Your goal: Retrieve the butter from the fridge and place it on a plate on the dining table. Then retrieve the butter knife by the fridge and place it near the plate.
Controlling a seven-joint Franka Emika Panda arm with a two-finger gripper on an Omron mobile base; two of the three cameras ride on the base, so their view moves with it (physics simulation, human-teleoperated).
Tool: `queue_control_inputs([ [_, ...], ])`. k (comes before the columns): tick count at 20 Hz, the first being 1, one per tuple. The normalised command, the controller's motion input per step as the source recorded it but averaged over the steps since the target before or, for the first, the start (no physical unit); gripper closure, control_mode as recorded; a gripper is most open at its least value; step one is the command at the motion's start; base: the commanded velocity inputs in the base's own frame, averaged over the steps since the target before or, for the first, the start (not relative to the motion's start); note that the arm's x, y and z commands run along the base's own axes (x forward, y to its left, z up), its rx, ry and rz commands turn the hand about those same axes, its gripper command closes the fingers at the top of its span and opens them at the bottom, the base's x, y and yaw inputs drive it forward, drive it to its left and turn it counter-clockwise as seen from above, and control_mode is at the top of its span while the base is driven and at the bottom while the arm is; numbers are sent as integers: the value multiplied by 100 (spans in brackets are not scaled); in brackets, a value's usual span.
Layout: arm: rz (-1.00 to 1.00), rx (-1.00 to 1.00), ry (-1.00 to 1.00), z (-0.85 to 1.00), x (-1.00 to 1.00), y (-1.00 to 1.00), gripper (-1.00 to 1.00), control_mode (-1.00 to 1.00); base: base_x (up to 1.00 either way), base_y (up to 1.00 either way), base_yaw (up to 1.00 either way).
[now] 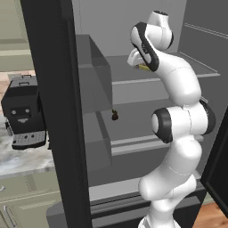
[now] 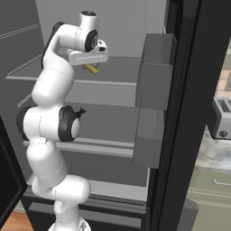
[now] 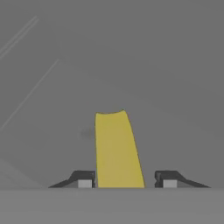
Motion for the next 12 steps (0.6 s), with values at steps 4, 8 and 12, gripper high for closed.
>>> queue_control_inputs([
  [4,0,5,1,-31,-12,13,100,-100,0,0,0],
  [8,-3,2,0,-1,-4,0,100,-100,0,0,0],
  [12,-11,0,0,8,-14,0,100,-100,0,0,0],
])
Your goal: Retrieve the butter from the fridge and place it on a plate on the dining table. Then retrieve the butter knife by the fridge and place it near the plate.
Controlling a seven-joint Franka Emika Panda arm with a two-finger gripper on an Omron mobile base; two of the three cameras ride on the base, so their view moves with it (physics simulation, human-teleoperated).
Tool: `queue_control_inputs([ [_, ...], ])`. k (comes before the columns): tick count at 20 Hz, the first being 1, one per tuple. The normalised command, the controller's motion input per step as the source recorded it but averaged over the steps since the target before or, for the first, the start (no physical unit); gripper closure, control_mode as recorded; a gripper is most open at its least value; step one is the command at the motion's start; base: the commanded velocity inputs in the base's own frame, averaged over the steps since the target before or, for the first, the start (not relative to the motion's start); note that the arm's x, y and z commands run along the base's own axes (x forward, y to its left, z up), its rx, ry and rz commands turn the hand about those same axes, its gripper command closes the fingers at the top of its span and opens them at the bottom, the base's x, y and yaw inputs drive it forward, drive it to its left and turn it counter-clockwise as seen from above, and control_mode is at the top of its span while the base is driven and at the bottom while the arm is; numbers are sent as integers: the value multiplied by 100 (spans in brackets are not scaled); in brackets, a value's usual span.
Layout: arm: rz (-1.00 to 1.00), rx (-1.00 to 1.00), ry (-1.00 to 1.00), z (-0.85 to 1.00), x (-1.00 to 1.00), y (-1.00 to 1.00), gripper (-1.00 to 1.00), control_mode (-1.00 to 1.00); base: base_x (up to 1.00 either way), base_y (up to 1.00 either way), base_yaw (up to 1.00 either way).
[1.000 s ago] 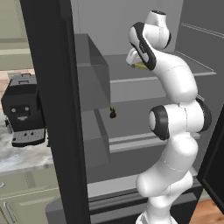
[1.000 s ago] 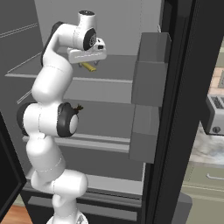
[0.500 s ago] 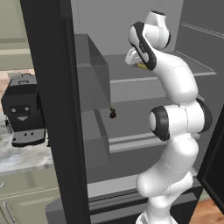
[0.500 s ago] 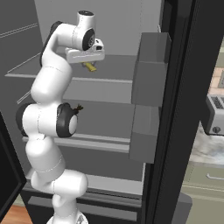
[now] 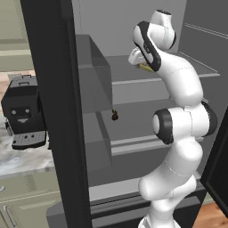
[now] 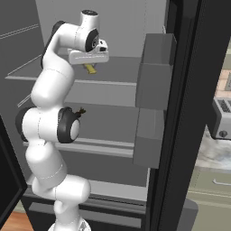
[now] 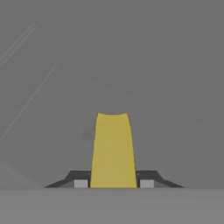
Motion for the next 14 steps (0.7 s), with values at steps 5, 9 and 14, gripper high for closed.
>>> queue_control_inputs([
  [5,-16,-7,0,35,0,7,100,-100,0,0,0],
  [9,-26,-4,-4,26,-15,3,100,-100,0,0,0],
  [14,-41,0,-3,0,-21,0,100,-100,0,0,0],
])
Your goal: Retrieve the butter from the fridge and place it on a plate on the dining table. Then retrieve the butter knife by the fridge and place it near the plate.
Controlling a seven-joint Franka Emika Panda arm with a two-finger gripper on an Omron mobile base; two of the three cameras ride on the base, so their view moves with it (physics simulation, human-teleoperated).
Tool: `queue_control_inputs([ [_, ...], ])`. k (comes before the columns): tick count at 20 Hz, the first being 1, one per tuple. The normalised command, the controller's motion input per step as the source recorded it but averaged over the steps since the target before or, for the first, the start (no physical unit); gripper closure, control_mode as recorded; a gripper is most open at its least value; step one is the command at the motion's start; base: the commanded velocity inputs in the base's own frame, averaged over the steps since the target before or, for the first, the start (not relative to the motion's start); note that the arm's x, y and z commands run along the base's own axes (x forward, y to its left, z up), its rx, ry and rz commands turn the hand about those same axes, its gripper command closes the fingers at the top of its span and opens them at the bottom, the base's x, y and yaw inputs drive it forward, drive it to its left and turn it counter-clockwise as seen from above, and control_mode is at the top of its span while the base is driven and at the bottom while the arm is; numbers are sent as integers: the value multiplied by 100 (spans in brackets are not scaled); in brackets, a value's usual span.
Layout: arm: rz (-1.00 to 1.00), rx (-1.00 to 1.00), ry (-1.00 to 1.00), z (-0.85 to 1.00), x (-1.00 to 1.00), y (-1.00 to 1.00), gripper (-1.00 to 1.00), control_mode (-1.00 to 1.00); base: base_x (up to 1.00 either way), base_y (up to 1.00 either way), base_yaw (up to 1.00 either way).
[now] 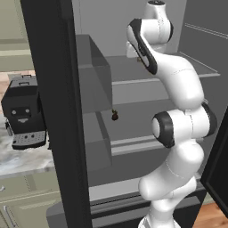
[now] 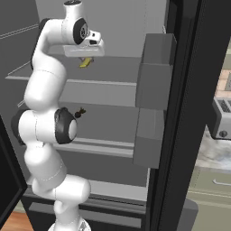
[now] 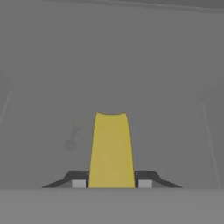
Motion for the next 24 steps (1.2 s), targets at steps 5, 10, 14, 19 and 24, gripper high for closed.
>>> queue_control_inputs([
  [5,-54,5,0,0,-30,0,100,-100,0,0,0],
  [10,-45,7,-2,5,-51,0,100,-100,0,0,0],
  [14,-13,4,-16,1,-74,0,100,-100,0,0,0],
  [19,1,1,-11,0,-77,-3,100,-100,0,0,0],
  [24,9,0,-13,0,-74,-11,100,-100,0,0,0],
])
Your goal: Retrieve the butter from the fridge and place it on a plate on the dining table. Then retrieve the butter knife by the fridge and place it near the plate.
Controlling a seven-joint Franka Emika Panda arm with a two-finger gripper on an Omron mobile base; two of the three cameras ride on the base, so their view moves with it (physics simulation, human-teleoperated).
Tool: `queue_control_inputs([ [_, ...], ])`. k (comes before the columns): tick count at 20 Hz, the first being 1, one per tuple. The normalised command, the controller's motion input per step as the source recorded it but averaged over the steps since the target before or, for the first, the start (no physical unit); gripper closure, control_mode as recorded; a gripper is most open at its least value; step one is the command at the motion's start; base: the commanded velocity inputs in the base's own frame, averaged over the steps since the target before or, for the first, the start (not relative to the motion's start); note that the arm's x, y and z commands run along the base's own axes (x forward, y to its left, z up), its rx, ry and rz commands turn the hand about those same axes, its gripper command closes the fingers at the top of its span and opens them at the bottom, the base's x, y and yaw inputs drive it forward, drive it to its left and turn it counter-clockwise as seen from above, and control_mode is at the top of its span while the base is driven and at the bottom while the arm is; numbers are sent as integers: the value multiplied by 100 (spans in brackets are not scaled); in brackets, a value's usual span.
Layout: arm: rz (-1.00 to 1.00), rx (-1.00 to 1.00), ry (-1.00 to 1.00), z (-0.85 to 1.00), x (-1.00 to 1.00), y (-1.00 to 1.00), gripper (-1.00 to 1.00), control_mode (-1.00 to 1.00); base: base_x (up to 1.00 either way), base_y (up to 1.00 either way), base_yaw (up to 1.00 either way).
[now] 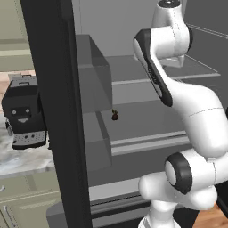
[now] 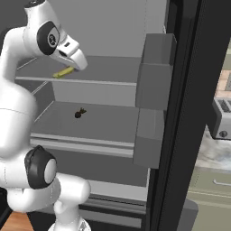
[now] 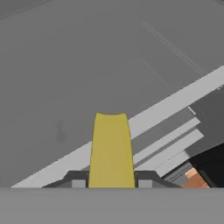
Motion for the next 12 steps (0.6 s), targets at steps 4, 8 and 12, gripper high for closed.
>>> queue_control_inputs([
  [4,14,0,-9,0,-63,-14,100,-100,0,0,0],
  [8,22,0,-2,0,-59,-12,100,-100,0,0,0],
  [12,34,0,0,0,-58,-2,100,-100,0,0,0],
])
